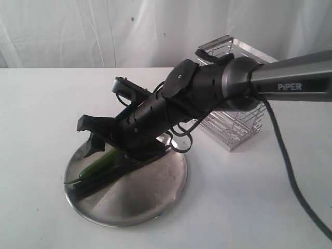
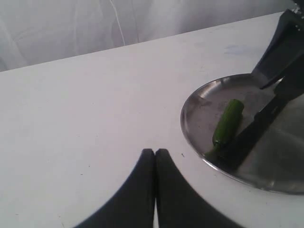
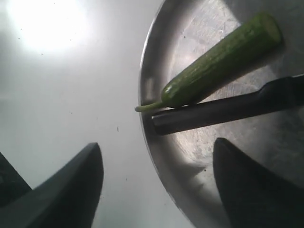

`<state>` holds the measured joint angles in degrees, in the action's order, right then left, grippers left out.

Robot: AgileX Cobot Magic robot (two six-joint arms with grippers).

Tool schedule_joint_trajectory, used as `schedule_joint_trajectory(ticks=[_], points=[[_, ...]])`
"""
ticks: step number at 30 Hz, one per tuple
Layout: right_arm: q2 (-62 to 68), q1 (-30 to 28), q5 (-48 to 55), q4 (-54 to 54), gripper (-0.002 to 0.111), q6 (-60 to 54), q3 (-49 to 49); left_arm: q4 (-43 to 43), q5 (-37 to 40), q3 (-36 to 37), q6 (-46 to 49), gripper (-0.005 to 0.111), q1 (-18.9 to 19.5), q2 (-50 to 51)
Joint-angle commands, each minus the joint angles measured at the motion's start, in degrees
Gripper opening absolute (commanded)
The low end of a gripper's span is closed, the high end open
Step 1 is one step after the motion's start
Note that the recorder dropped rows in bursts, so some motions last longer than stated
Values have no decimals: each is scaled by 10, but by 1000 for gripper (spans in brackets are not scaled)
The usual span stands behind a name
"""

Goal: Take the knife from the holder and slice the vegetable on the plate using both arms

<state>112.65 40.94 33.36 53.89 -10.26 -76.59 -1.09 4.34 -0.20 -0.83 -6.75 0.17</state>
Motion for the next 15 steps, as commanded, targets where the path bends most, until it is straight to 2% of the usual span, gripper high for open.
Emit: schedule_joint_trajectory(ticks=[1, 4, 7, 10, 15], points=[[30, 11, -7, 33, 63, 32, -20, 1, 0, 2, -4, 0, -3, -2], [47, 17, -18, 30, 63, 39, -39, 1, 0, 2, -4, 0, -3, -2], [49, 18, 4, 5, 63, -11, -58, 1, 0, 2, -4, 0, -3, -2], [44, 19, 55, -86, 63, -5, -85, 1, 0, 2, -4, 0, -3, -2], [46, 19, 120, -261, 63, 103, -131, 1, 0, 2, -4, 0, -3, -2]])
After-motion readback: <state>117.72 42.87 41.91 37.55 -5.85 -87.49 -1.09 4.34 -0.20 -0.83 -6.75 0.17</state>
